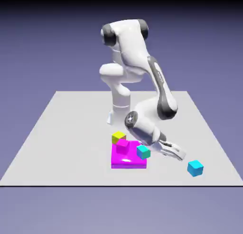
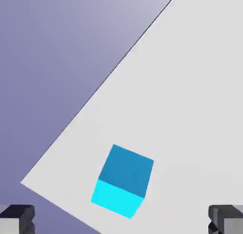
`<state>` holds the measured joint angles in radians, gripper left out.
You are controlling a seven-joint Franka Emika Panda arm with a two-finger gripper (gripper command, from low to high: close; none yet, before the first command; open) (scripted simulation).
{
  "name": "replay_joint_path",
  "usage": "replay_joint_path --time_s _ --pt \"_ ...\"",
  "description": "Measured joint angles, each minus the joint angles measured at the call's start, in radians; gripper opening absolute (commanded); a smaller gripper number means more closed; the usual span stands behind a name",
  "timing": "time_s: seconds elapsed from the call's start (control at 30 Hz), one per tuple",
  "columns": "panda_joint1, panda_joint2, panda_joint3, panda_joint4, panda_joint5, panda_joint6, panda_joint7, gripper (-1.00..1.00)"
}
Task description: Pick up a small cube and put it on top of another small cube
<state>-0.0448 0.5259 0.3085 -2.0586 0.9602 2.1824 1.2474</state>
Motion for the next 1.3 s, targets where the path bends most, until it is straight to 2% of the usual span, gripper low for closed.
replay_joint_path --time_s 0.17,0.27,0.33,0.37,0.57,0.7,0.97,1.1,1.2,1.23,1.3 --pt "-0.005 0.181 0.043 0.112 0.157 -0.135 0.082 0.0" --pt "0.013 0.21 0.022 0.084 0.175 -0.134 0.09 0.0" --pt "0.056 0.283 0.042 0.114 0.213 -0.073 0.06 0.0" --pt "0.076 0.315 0.051 0.128 0.23 -0.045 0.047 -1.0" --pt "-0.015 0.228 0.059 0.097 0.168 -0.136 0.104 -1.0" --pt "-0.148 0.184 0.077 0.111 -0.003 -0.31 0.109 -1.0" --pt "-0.276 -0.006 -0.083 0.068 -0.31 -0.658 0.037 -1.0" --pt "-0.244 -0.054 -0.159 0.041 -0.326 -0.688 0.005 -1.0" --pt "-0.205 -0.041 -0.134 -0.067 -0.284 -0.563 -0.035 -1.0" --pt "-0.203 -0.041 -0.133 -0.072 -0.282 -0.557 -0.037 1.0" --pt "-0.203 -0.041 -0.133 -0.072 -0.284 -0.557 -0.037 1.0"
